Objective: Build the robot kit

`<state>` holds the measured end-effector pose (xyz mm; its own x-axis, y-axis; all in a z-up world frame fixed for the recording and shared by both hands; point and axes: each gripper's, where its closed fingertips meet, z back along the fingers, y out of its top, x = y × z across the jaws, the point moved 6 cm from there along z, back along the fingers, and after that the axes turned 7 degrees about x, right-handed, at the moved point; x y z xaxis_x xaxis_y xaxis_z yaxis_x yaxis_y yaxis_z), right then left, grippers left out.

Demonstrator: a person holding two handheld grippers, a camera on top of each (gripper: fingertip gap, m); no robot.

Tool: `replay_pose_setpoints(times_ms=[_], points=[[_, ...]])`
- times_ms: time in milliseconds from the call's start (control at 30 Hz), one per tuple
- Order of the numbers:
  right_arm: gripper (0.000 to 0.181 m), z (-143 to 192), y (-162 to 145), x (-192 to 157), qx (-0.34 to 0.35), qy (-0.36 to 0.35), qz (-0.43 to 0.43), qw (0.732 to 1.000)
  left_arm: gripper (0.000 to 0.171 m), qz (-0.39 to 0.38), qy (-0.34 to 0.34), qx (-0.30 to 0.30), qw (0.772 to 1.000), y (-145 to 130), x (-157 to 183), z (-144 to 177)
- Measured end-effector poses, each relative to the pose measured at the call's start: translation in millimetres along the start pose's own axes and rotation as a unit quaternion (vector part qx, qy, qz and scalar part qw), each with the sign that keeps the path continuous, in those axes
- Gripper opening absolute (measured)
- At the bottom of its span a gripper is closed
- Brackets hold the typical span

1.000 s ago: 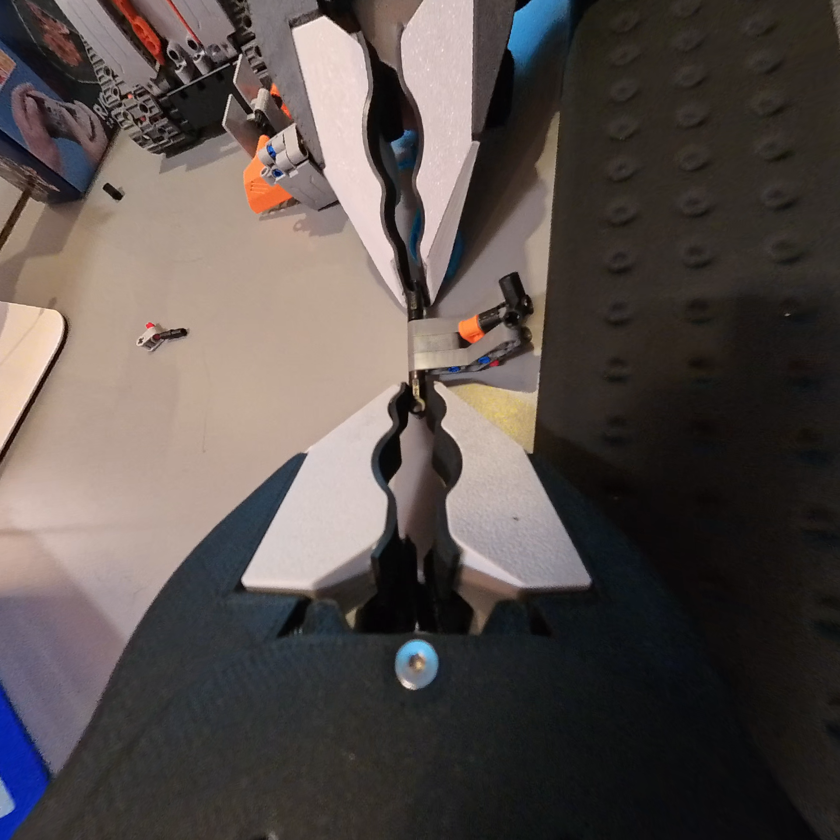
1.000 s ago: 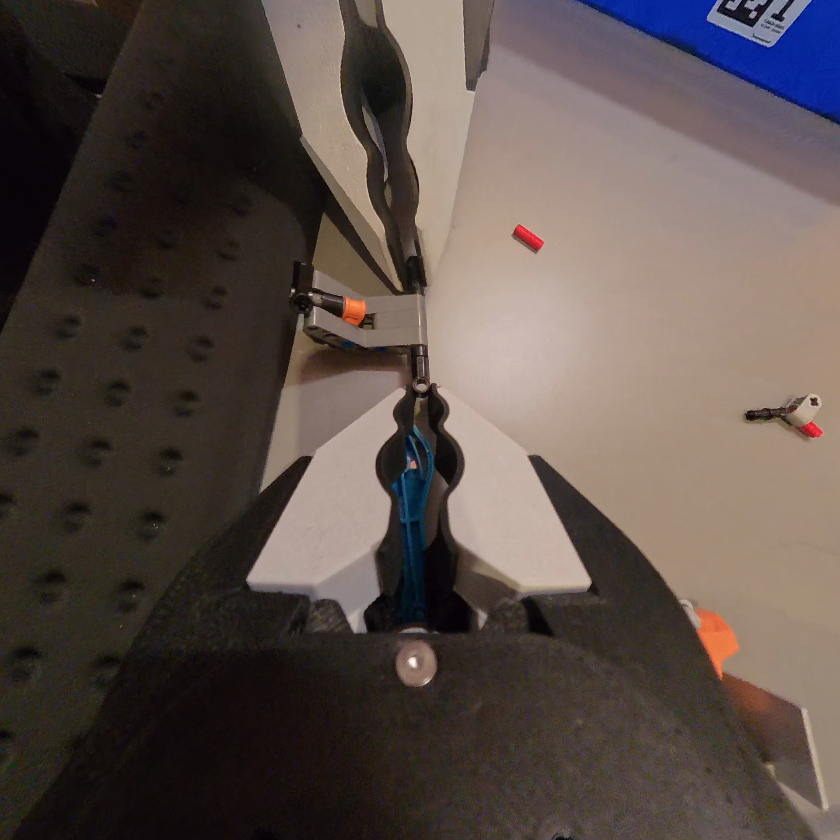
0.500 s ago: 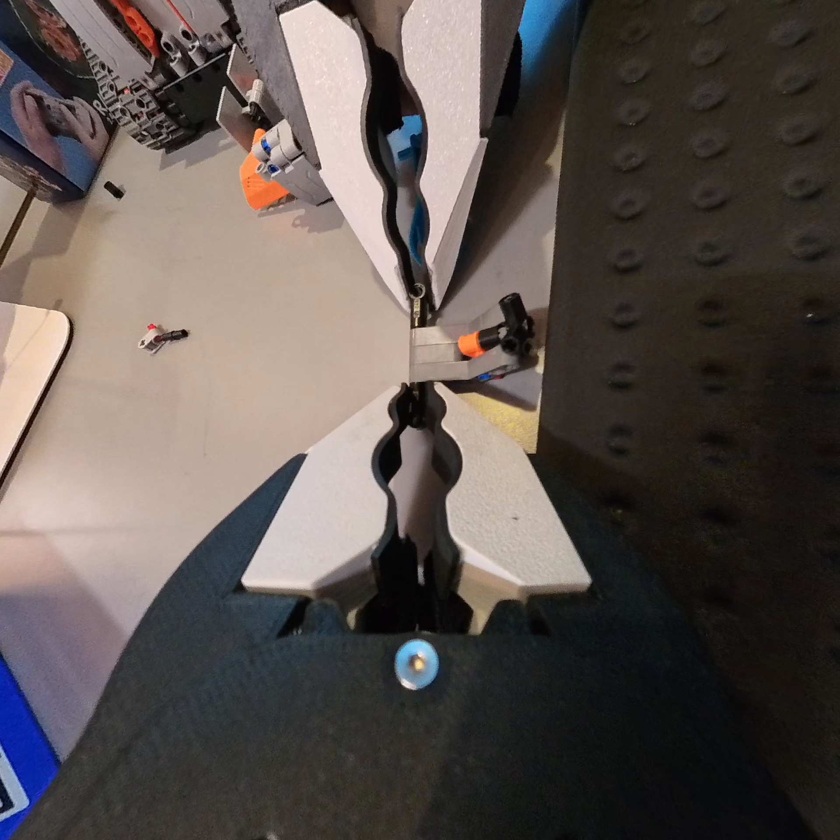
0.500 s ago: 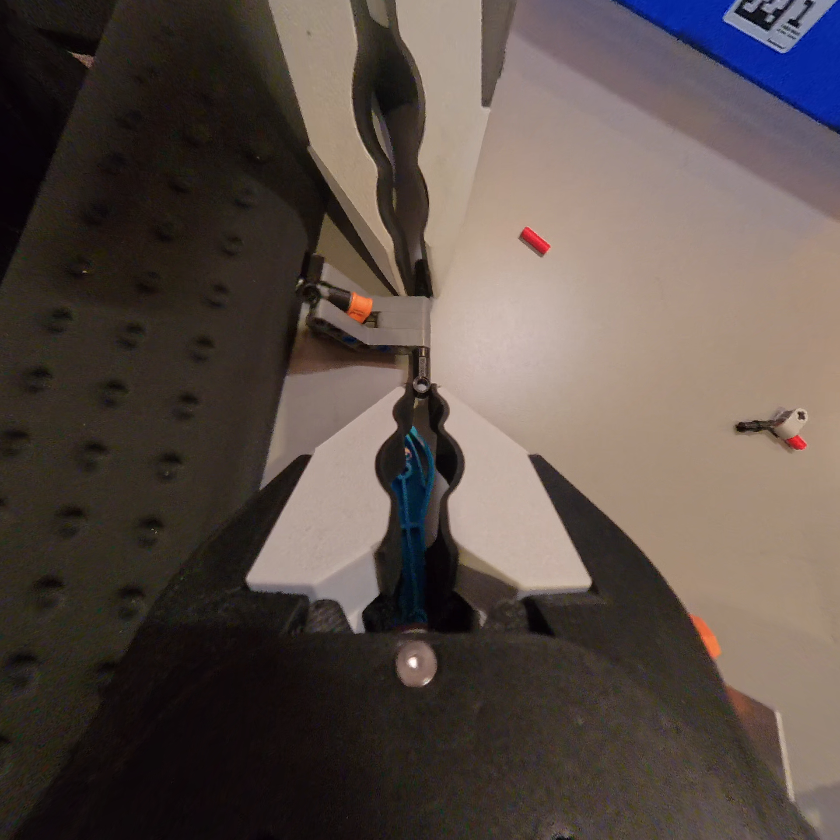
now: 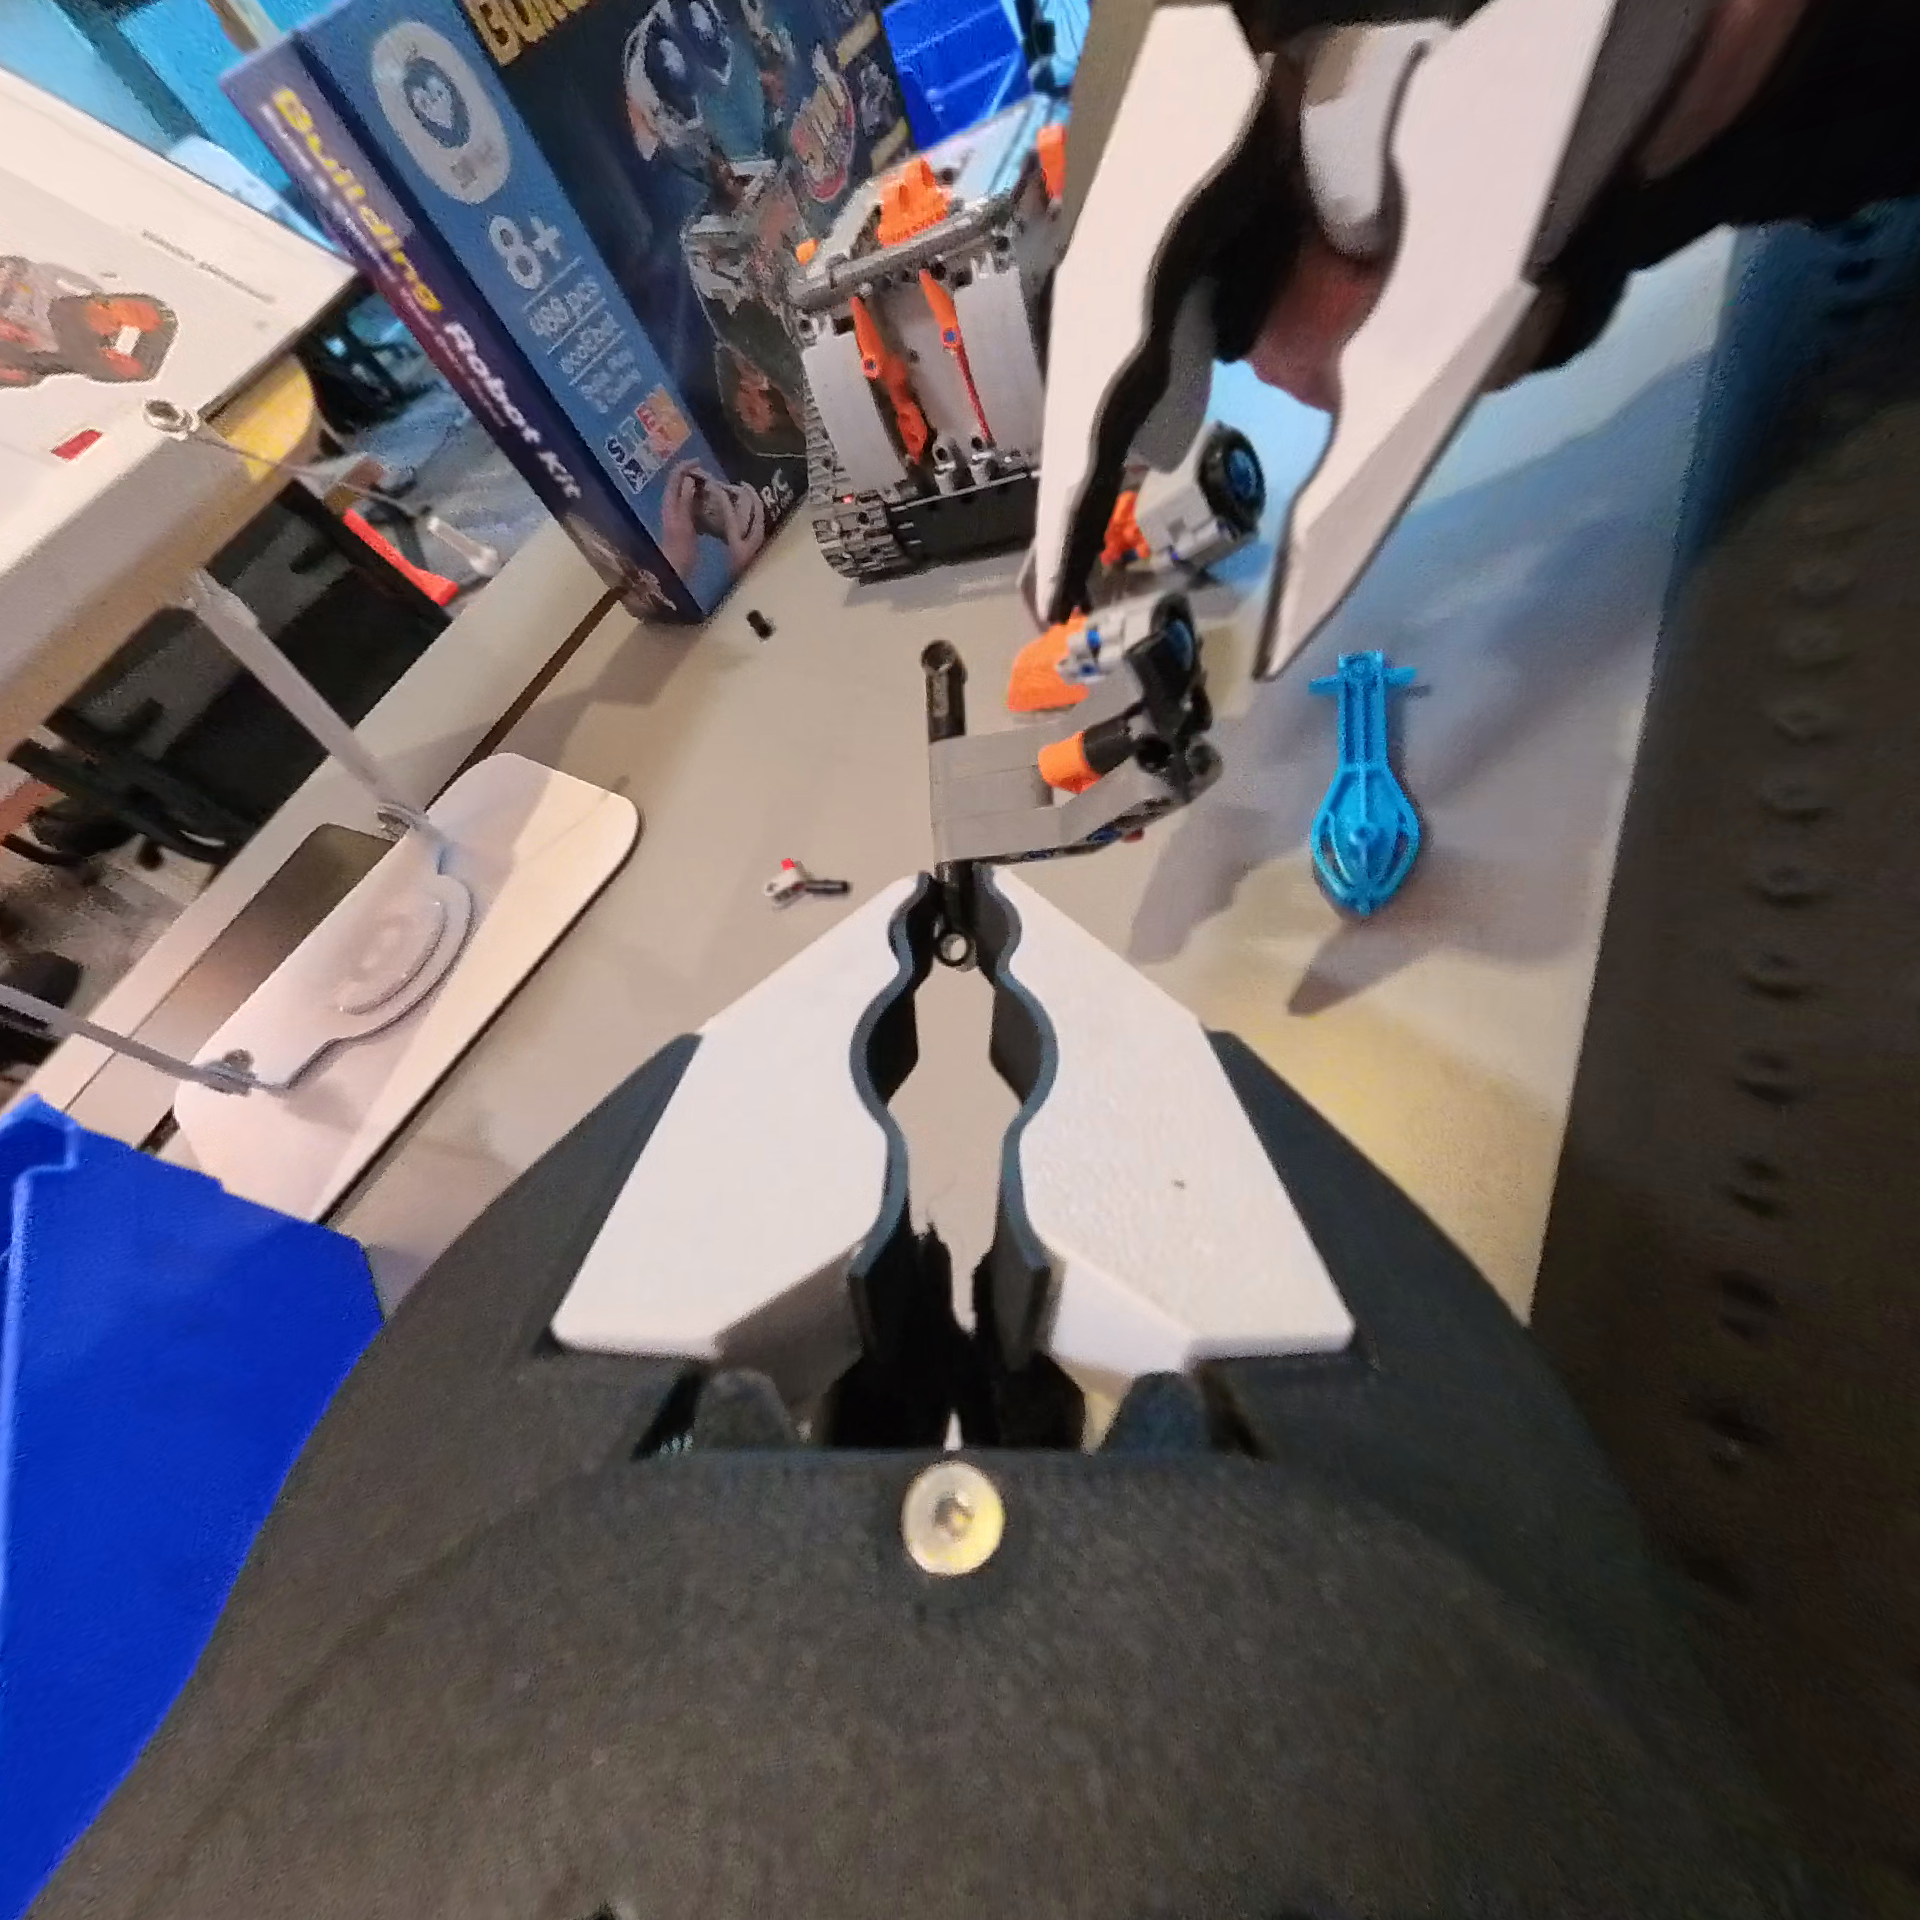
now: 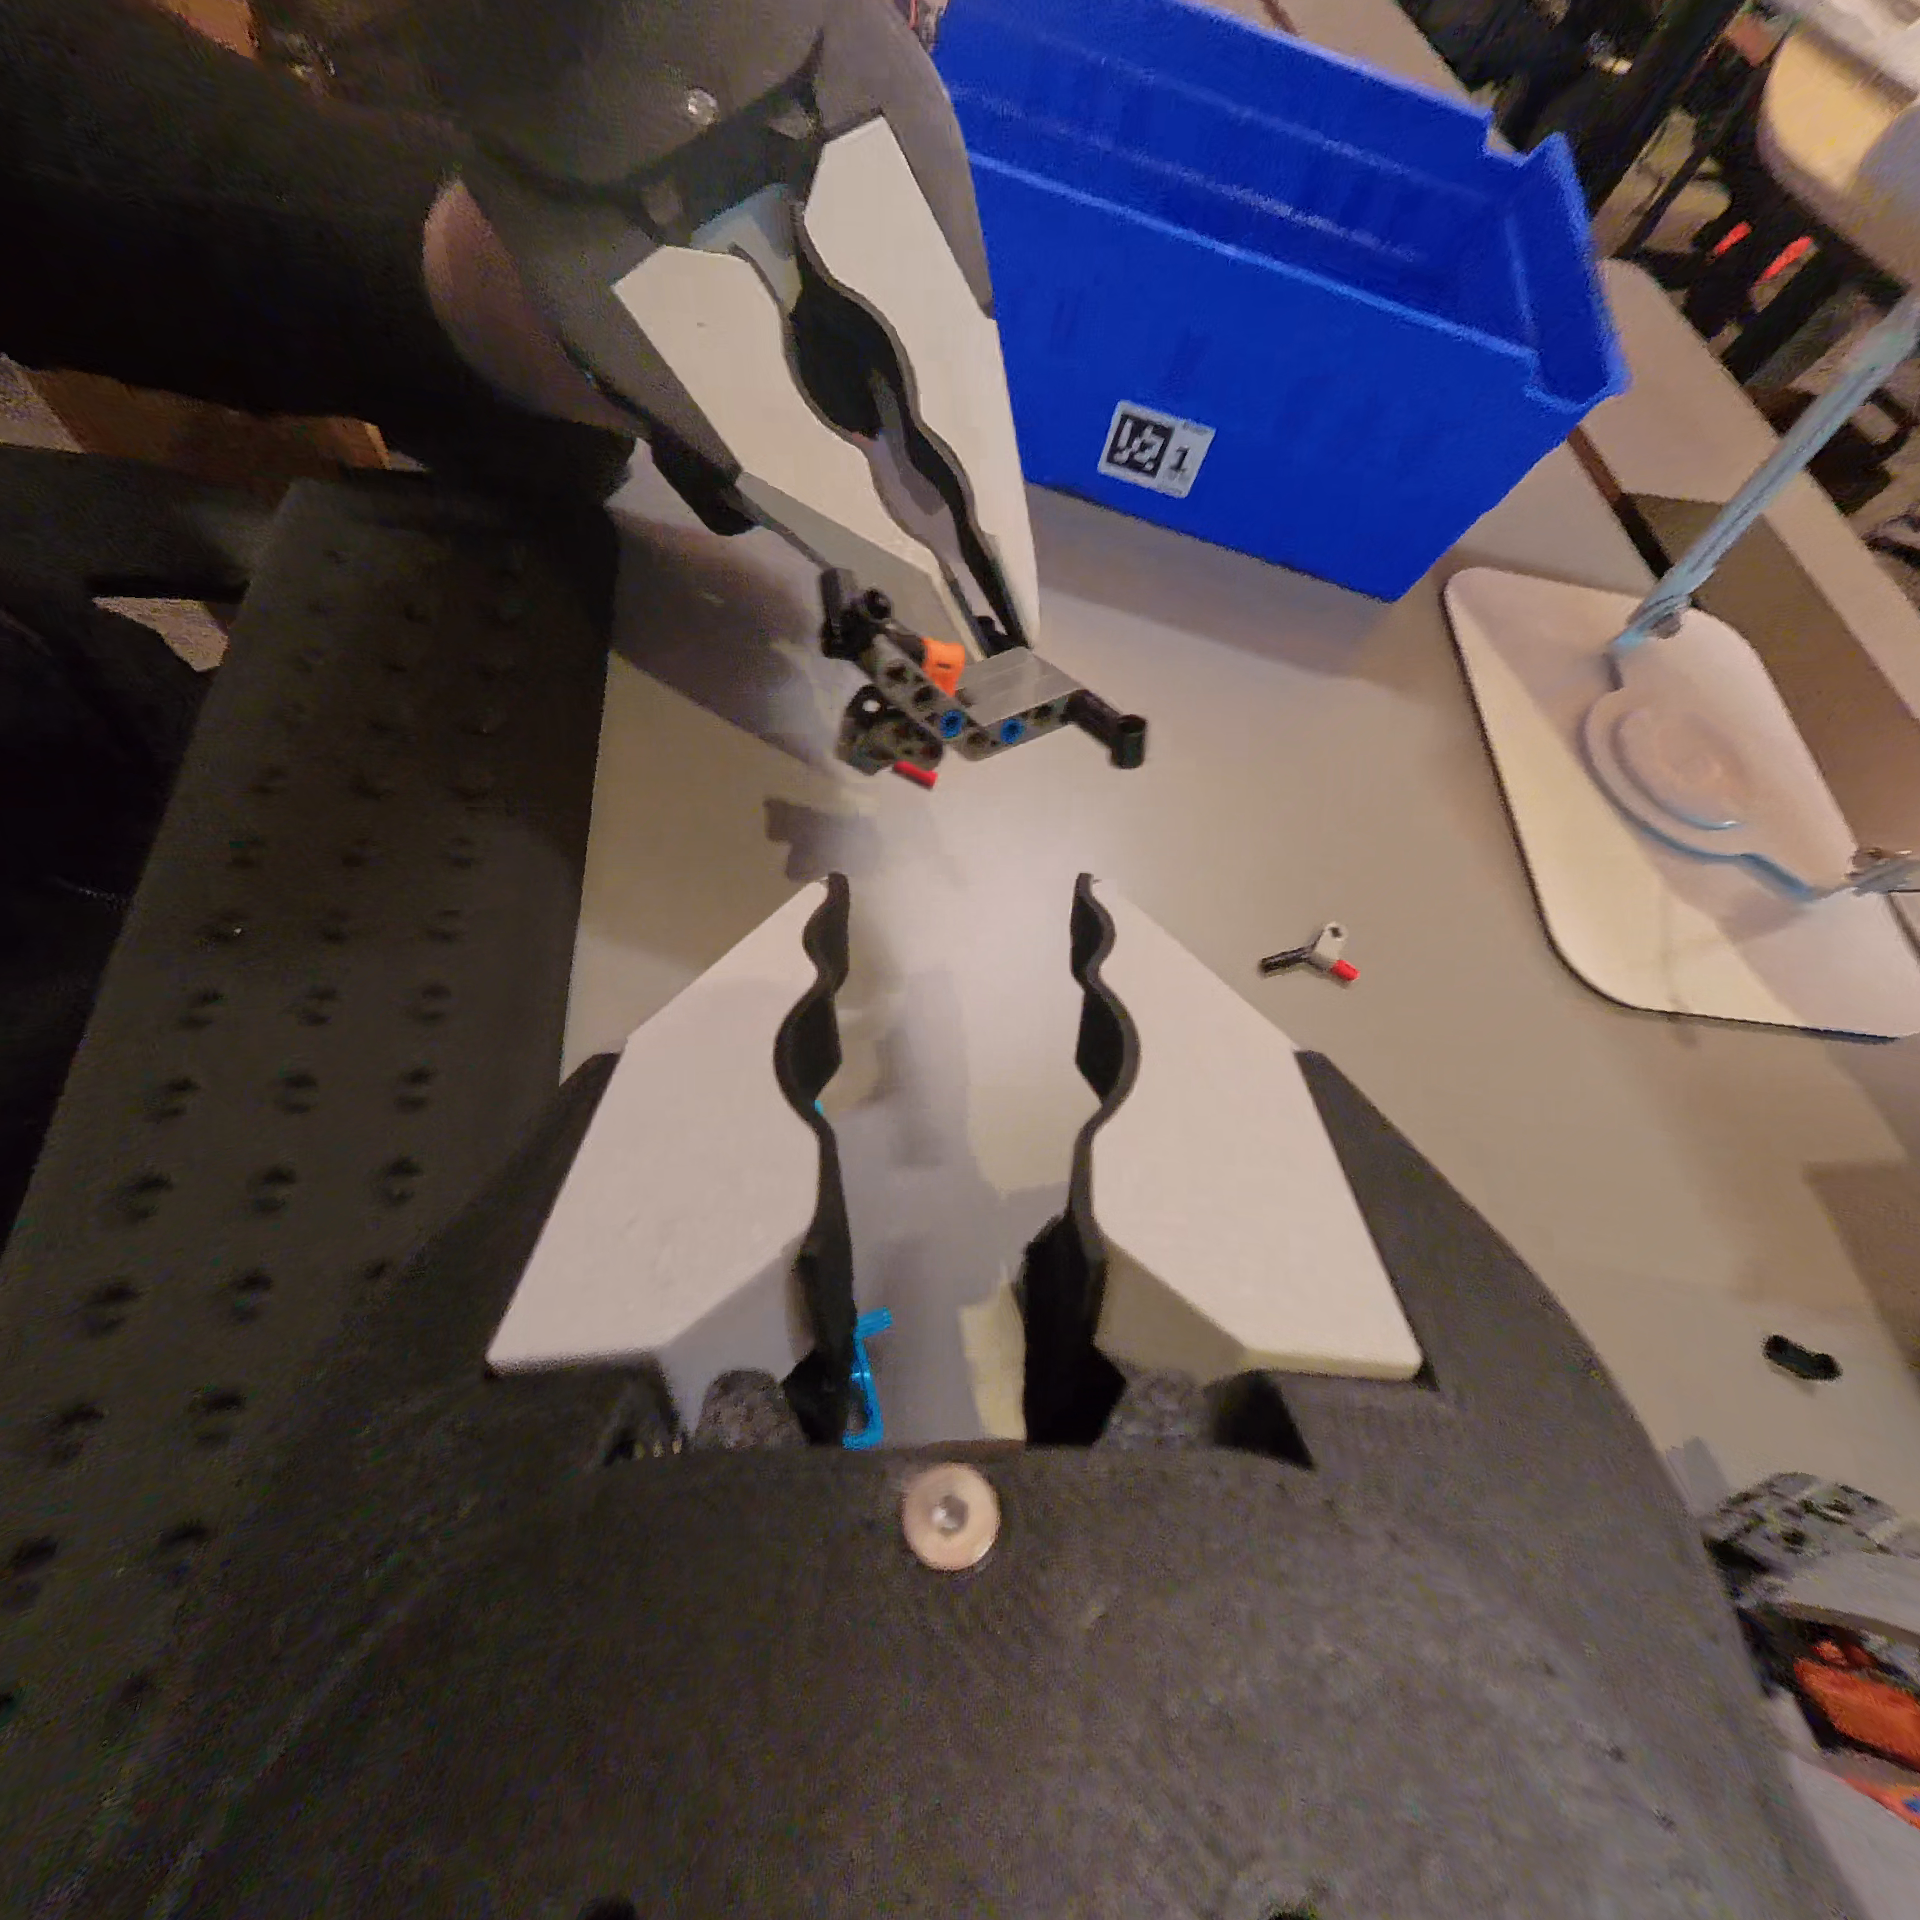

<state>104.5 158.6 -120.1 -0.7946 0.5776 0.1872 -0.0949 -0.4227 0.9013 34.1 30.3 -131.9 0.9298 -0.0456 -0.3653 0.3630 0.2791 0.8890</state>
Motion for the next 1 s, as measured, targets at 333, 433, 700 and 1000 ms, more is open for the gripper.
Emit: replay_pose_setpoints(times_ms=[333, 433, 700, 1000], points=[[0.053, 1.4, 28.8, 18.2, -0.029, -0.132, 0.125, 0.983, 0.006, 0.107, -0.012, 0.012, 0.994, 25.3, -37.9, -39.3], [0.044, 1.2, 30.2, 31.1, -0.044, -0.17, 0.151, 0.973, 0.006, 0.15, -0.027, 0.031, 0.988, 31.3, -44.9, -50.9], [0.02, 26.2, 35.8, 68.5, -0.02, -0.206, 0.151, 0.967, 0.006, 0.142, -0.012, 0.073, 0.987, 51.7, -67.4, -70.2], [0.019, 49.2, 27.2, 90.4, 0.06, -0.198, 0.089, 0.974, 0.006, 0.042, -0.001, 0.124, 0.991, 69.9, -75.0, -86.1]])
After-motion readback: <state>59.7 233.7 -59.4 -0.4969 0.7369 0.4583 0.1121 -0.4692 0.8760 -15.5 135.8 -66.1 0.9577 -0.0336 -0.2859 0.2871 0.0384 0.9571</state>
